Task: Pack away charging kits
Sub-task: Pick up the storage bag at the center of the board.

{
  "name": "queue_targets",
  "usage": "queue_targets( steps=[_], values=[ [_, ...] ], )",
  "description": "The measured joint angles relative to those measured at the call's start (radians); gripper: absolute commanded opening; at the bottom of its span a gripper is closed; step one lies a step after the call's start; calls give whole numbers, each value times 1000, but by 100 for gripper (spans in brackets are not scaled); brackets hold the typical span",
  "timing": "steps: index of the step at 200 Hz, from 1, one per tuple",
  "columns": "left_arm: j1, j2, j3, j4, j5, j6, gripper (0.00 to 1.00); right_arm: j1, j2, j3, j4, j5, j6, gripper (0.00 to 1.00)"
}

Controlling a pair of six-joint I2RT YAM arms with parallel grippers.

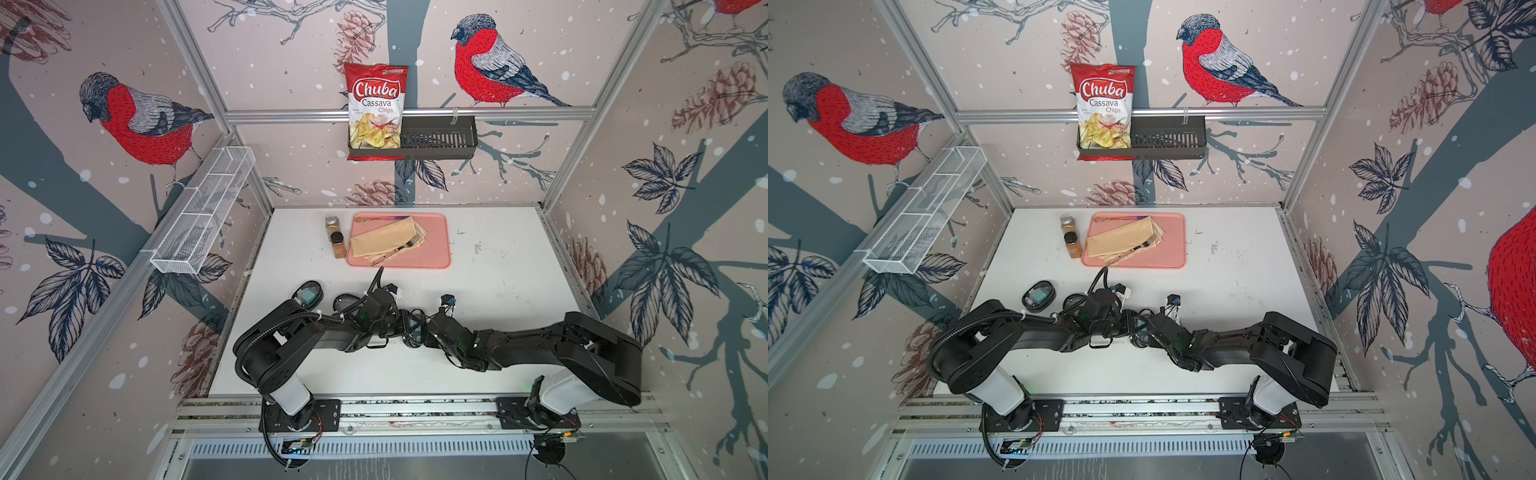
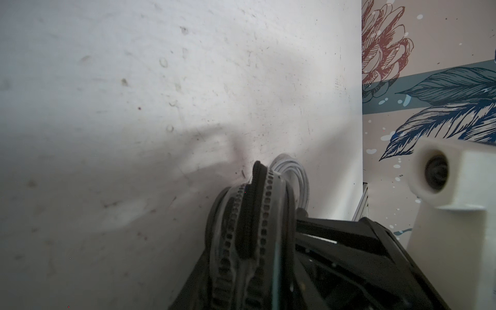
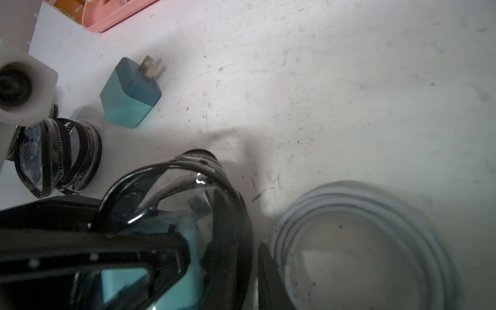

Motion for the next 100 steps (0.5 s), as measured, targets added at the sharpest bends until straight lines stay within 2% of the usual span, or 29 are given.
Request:
queue_targets(
  steps=[22, 59, 100],
  values=[
    [0, -26, 0, -22, -10, 5, 0, 7, -47, -2, -26, -5, -15, 32],
    [0, -121, 0, -84, -60, 18, 0, 37, -155, -10, -62, 16, -39, 46],
    [0, -325, 0, -169, -147, 44, 0, 80, -315, -26, -93, 71, -70, 50]
  ],
)
